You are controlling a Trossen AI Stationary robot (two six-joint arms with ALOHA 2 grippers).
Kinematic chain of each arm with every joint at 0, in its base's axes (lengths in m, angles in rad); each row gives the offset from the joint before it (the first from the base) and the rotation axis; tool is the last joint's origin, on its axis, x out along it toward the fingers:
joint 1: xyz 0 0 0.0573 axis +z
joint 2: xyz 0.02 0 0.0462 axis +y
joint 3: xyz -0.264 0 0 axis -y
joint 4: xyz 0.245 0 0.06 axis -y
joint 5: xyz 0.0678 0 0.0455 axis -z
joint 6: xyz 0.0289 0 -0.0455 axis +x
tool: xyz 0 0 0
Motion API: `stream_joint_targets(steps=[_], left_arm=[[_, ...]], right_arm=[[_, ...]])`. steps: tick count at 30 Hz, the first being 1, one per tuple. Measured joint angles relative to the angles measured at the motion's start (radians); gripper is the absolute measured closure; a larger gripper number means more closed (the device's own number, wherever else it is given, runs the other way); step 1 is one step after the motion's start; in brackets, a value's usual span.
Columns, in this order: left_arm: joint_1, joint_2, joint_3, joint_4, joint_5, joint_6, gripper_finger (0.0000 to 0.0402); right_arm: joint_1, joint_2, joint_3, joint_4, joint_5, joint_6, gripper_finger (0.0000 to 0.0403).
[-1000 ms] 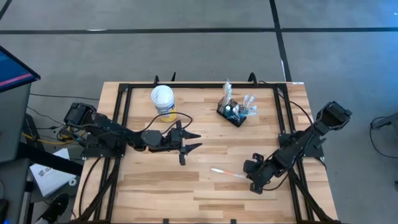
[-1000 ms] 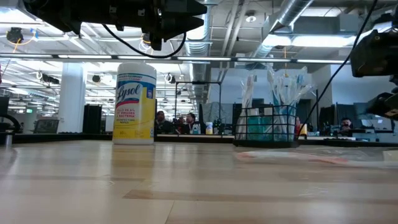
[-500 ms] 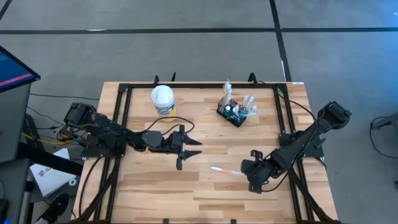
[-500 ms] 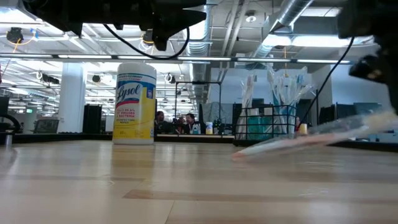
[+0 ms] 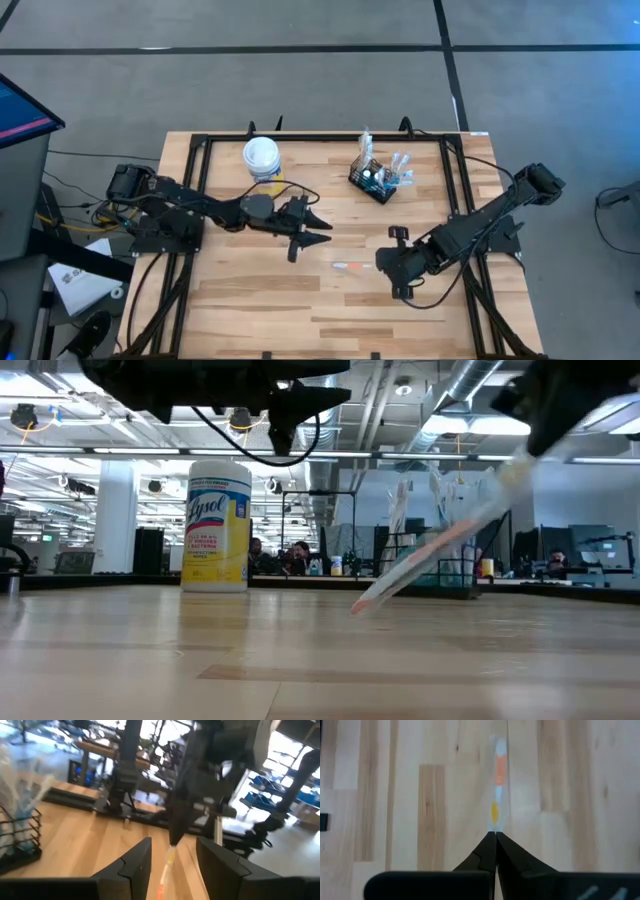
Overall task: Pick & Place toothbrushing station
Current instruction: Put the orange toothbrush into the black wire organizer
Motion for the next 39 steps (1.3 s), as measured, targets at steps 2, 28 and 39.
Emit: stream_joint_targets(steps=[2, 28, 39], left_arm=[[0.01, 0.021, 0.024, -0.013, 0.043, -0.001, 0.0251], [-0.025, 0.434, 0.346, -0.2, 0.176, 0.1, 0.0251], [-0.034, 0.434, 0.359, -0.241, 0.014, 0.165, 0.0251]], right_arm=[[-0.016, 0.0, 0.027, -0.005, 0.006, -0.045, 0.0403], [-0.106, 0.037, 0.113, -0.03, -0.004, -0.189, 0.0403], [-0.116, 0.038, 0.128, -0.012, -0.004, -0.205, 0.0403]])
